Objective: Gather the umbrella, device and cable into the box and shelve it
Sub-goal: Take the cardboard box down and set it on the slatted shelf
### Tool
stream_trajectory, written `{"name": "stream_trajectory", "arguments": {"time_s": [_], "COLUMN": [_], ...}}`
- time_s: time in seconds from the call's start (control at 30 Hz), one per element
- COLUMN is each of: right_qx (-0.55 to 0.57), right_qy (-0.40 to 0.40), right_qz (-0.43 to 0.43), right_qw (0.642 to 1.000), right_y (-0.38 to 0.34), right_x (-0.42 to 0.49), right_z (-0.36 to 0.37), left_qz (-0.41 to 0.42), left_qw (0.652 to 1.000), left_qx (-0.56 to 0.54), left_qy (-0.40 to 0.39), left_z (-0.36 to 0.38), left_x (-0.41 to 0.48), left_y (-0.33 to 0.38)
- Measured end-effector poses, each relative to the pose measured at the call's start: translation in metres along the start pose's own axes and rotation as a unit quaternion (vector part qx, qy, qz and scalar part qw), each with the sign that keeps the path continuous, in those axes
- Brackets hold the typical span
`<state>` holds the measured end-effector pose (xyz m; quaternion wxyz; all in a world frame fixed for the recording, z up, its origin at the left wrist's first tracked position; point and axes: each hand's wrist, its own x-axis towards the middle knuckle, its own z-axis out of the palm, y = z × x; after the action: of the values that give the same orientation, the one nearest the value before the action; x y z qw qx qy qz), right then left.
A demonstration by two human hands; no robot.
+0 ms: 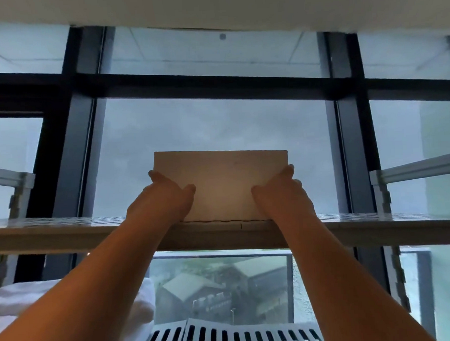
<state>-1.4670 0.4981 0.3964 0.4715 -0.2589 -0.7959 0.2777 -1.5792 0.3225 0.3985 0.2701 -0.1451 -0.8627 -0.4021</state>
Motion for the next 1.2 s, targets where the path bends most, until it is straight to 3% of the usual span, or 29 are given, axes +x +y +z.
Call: {"name": "stream_trajectory", "arguments": {"time_s": [0.33, 0.5, 0.6, 0.97, 1.2], "right_qx": [0.019, 0.067, 0.092, 0.148, 0.183], "right_qy": [0.051, 0.106, 0.100, 0.168, 0.165], "right_qz": [-0.014, -0.039, -0.048, -0.089, -0.106], "right_qw": [0.998, 0.991, 0.990, 0.970, 0.964], "right_y": [0.006, 0.001, 0.000, -0.005, -0.011], "right_x": [-0.008, -0.025, -0.037, -0.084, -0.120], "right_z": [-0.010, -0.020, -0.024, -0.048, -0.079], "left_qz": [-0.039, -0.007, 0.024, 0.046, 0.049], "left_qw": [0.995, 0.985, 0.976, 0.965, 0.959], "left_qx": [-0.048, -0.135, -0.175, -0.194, -0.196], "left_qy": [0.076, 0.111, 0.128, 0.173, 0.200], "left_z": [-0.006, -0.018, -0.024, -0.056, -0.093], "left_x": [-0.004, -0.019, -0.033, -0.086, -0.134], "left_y": [-0.003, -0.007, -0.007, -0.016, -0.010]}}
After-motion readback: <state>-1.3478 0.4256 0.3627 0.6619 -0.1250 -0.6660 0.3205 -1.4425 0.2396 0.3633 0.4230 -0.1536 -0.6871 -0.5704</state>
